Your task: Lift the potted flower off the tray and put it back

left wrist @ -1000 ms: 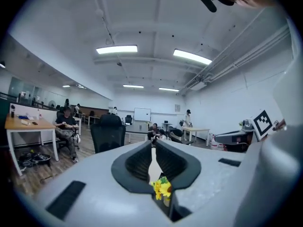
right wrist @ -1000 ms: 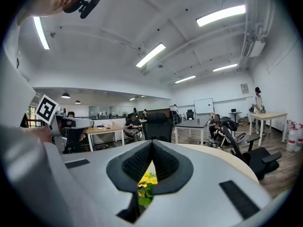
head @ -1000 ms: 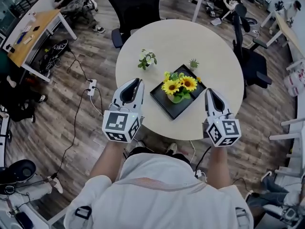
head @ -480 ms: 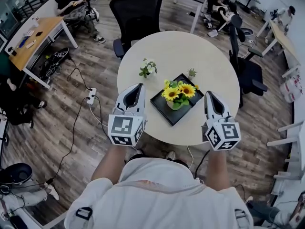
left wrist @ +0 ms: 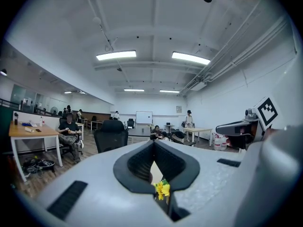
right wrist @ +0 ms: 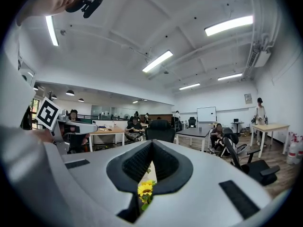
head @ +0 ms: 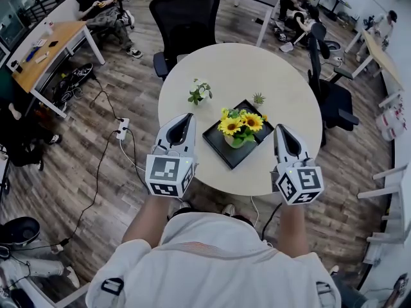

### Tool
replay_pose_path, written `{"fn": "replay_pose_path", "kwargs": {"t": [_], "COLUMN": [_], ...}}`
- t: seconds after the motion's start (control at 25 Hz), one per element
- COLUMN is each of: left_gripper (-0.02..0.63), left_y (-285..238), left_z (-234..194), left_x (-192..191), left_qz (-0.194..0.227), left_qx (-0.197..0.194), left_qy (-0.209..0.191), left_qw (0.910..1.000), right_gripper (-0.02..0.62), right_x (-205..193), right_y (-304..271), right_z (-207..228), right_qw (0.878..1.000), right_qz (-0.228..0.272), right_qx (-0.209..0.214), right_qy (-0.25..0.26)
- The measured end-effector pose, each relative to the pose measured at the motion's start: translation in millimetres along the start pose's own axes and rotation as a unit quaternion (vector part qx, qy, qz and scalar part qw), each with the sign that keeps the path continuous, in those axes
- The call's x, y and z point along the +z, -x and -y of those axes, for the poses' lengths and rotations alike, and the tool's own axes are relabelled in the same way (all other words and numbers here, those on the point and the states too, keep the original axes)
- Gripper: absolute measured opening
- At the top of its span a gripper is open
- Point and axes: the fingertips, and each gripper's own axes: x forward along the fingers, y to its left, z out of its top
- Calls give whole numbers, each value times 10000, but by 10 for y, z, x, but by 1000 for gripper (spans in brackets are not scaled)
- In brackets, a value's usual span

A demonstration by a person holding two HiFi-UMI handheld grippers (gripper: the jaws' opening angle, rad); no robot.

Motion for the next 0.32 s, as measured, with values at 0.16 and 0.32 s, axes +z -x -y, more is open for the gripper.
{"fn": "replay_pose_path", "kwargs": {"t": [0.16, 0.32], "left_gripper": [5, 5], "left_y": [9, -1], "left_z": [16, 19], "left_x": [-7, 16], "left_qz": [-9, 11], "left_qx": [-40, -81], "left_qy": [2, -2], "left_qw": [10000, 10000], "right_gripper": [-1, 0], "right_x": [26, 28], "right_y": [21, 20], "right_z": [-21, -29], "right_qw": [10000, 10000], "right_qz": [26, 17], "right_qx": [4, -12], "right_qy": [33, 50]}}
